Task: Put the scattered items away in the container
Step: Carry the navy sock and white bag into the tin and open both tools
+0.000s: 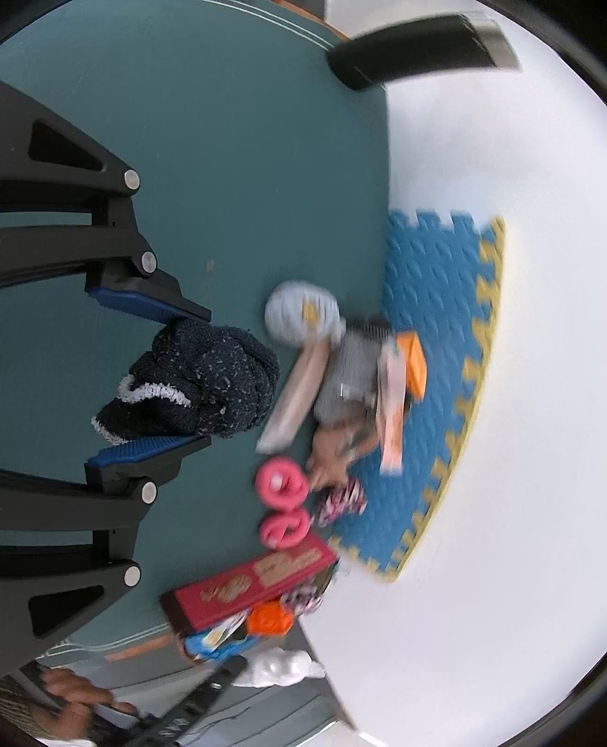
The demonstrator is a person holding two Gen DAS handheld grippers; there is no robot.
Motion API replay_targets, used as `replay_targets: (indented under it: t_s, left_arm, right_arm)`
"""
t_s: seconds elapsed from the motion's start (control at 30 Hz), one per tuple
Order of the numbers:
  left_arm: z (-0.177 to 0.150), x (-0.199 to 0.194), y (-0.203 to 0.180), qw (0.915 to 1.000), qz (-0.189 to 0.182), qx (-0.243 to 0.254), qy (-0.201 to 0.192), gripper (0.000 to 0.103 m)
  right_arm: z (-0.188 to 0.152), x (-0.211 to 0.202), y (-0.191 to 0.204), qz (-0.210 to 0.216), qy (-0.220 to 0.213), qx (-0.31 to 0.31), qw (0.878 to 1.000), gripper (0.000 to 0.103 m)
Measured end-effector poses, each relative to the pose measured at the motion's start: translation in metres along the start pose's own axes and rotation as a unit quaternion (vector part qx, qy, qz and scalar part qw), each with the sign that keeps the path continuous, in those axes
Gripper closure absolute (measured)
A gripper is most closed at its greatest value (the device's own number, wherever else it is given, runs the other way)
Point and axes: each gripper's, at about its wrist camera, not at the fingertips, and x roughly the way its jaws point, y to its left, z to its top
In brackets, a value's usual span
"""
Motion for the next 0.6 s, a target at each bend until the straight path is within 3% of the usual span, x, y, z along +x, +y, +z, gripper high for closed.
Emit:
replay_targets:
  t_s: [0.1, 0.27, 0.5, 0.6]
  left_arm:
    - [-0.002, -0.001, -0.024, 0.9997, -0.010, 0.022, 0.003, 0.057]
    - [-0.007, 0.003, -0.059, 0.9981, -0.024, 0.054, 0.014, 0.057]
    - [-0.020, 0.010, -0.092, 0.9953, -0.037, 0.082, 0.036, 0.057]
    - [-0.024, 0.009, -0.099, 0.9944, -0.041, 0.089, 0.040, 0.057]
  right_arm:
    - [0.003, -0.017, -0.048, -0.058, -0.013, 0.030, 0.998, 0.072]
    - [-0.003, -0.016, -0.107, -0.127, 0.008, 0.053, 0.990, 0.072]
    - [-0.001, 0.008, -0.136, -0.120, 0.046, 0.047, 0.991, 0.072]
    - [-0.006, 0.014, -0.142, -0.110, 0.059, 0.054, 0.991, 0.066]
